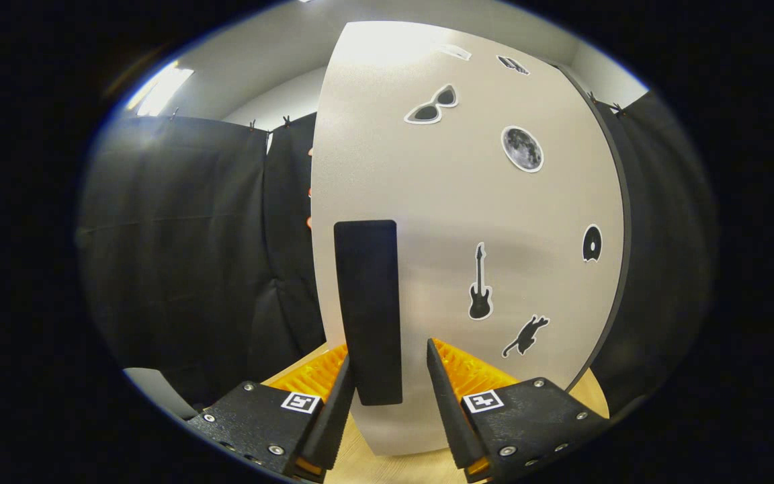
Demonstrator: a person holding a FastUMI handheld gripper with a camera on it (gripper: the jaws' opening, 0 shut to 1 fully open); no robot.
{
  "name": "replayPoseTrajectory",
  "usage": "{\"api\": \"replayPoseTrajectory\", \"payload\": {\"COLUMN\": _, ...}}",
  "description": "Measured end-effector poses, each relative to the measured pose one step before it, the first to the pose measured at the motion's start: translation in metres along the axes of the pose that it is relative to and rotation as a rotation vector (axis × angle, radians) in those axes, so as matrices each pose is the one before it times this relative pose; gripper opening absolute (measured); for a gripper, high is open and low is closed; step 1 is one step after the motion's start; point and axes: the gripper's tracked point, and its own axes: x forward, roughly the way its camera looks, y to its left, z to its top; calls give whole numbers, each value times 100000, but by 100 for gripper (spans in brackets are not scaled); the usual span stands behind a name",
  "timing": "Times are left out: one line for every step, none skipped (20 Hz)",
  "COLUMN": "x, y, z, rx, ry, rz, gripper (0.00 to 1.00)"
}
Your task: Open the shoe cabinet door, grab the shoes and put them into the shoe cabinet, then close the shoe cabinet door.
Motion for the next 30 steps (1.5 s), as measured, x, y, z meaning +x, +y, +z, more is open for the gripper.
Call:
{"api": "replayPoseTrajectory", "payload": {"x": 83, "y": -7, "z": -32, "rx": 269, "ry": -130, "rz": -1397, "gripper": 65}}
{"api": "replayPoseTrajectory", "payload": {"x": 133, "y": 1, "z": -12, "rx": 823, "ry": -275, "rz": -1294, "gripper": 65}}
{"api": "replayPoseTrajectory", "payload": {"x": 121, "y": 49, "z": -73, "rx": 530, "ry": -214, "rz": -1158, "gripper": 65}}
{"api": "replayPoseTrajectory", "payload": {"x": 118, "y": 46, "z": -78, "rx": 1712, "ry": -688, "rz": -1084, "gripper": 66}}
{"api": "replayPoseTrajectory", "payload": {"x": 162, "y": 78, "z": -187, "rx": 1055, "ry": 209, "rz": -464, "gripper": 67}}
{"api": "replayPoseTrajectory", "payload": {"x": 186, "y": 14, "z": -55, "rx": 518, "ry": -113, "rz": -732, "gripper": 67}}
{"api": "replayPoseTrajectory", "payload": {"x": 220, "y": 51, "z": 56, "rx": 278, "ry": -174, "rz": -763, "gripper": 67}}
{"api": "replayPoseTrajectory", "payload": {"x": 161, "y": 62, "z": -186, "rx": -411, "ry": -4, "rz": -604, "gripper": 68}}
{"api": "replayPoseTrajectory", "payload": {"x": 179, "y": -65, "z": -82, "rx": -265, "ry": -261, "rz": -851, "gripper": 69}}
{"api": "replayPoseTrajectory", "payload": {"x": 260, "y": -13, "z": -152, "rx": -949, "ry": -181, "rz": -1219, "gripper": 70}}
{"api": "replayPoseTrajectory", "payload": {"x": 393, "y": -175, "z": -109, "rx": -2218, "ry": -232, "rz": -1215, "gripper": 70}}
{"api": "replayPoseTrajectory", "payload": {"x": 531, "y": -240, "z": -275, "rx": -2628, "ry": -155, "rz": -1357, "gripper": 71}}
{"api": "replayPoseTrajectory", "payload": {"x": 348, "y": -129, "z": -299, "rx": -3085, "ry": 219, "rz": -1504, "gripper": 73}}
{"api": "replayPoseTrajectory", "payload": {"x": 347, "y": -23, "z": 22, "rx": -2487, "ry": -313, "rz": -1761, "gripper": 74}}
{"api": "replayPoseTrajectory", "payload": {"x": 301, "y": -10, "z": -103, "rx": -1466, "ry": 183, "rz": -1491, "gripper": 75}}
{"api": "replayPoseTrajectory", "payload": {"x": 147, "y": 7, "z": -13, "rx": -606, "ry": -441, "rz": -1328, "gripper": 76}}
{"api": "replayPoseTrajectory", "payload": {"x": 86, "y": 20, "z": -81, "rx": 403, "ry": 128, "rz": -898, "gripper": 77}}
{"api": "replayPoseTrajectory", "payload": {"x": 202, "y": -23, "z": 22, "rx": 1219, "ry": -672, "rz": -938, "gripper": 77}}
{"api": "replayPoseTrajectory", "payload": {"x": 314, "y": -35, "z": -123, "rx": 1034, "ry": -476, "rz": -556, "gripper": 78}}
{"api": "replayPoseTrajectory", "payload": {"x": 273, "y": -112, "z": -62, "rx": -9, "ry": -442, "rz": -204, "gripper": 78}}
{"api": "replayPoseTrajectory", "payload": {"x": 109, "y": -47, "z": -11, "rx": -3, "ry": -12, "rz": -338, "gripper": 78}}
{"api": "replayPoseTrajectory", "payload": {"x": 91, "y": 15, "z": 7, "rx": -63, "ry": 120, "rz": -423, "gripper": 79}}
{"api": "replayPoseTrajectory", "payload": {"x": 203, "y": 3, "z": 43, "rx": 361, "ry": 133, "rz": -295, "gripper": 78}}
{"api": "replayPoseTrajectory", "payload": {"x": 198, "y": -86, "z": -70, "rx": 184, "ry": -11, "rz": -303, "gripper": 79}}
{"api": "replayPoseTrajectory", "payload": {"x": -114, "y": -112, "z": 21, "rx": 130, "ry": -205, "rz": -627, "gripper": 79}}
{"api": "replayPoseTrajectory", "payload": {"x": 153, "y": 79, "z": 16, "rx": -257, "ry": -292, "rz": -607, "gripper": 79}}
{"api": "replayPoseTrajectory", "payload": {"x": 69, "y": -1, "z": -7, "rx": -585, "ry": -824, "rz": -244, "gripper": 79}}
{"api": "replayPoseTrajectory", "payload": {"x": 121, "y": -41, "z": 31, "rx": -789, "ry": -14, "rz": -181, "gripper": 79}}
{"api": "replayPoseTrajectory", "payload": {"x": -55, "y": -15, "z": 62, "rx": -145, "ry": 25, "rz": -233, "gripper": 79}}
{"api": "replayPoseTrajectory", "payload": {"x": -84, "y": 80, "z": -33, "rx": 13, "ry": 610, "rz": 36, "gripper": 79}}
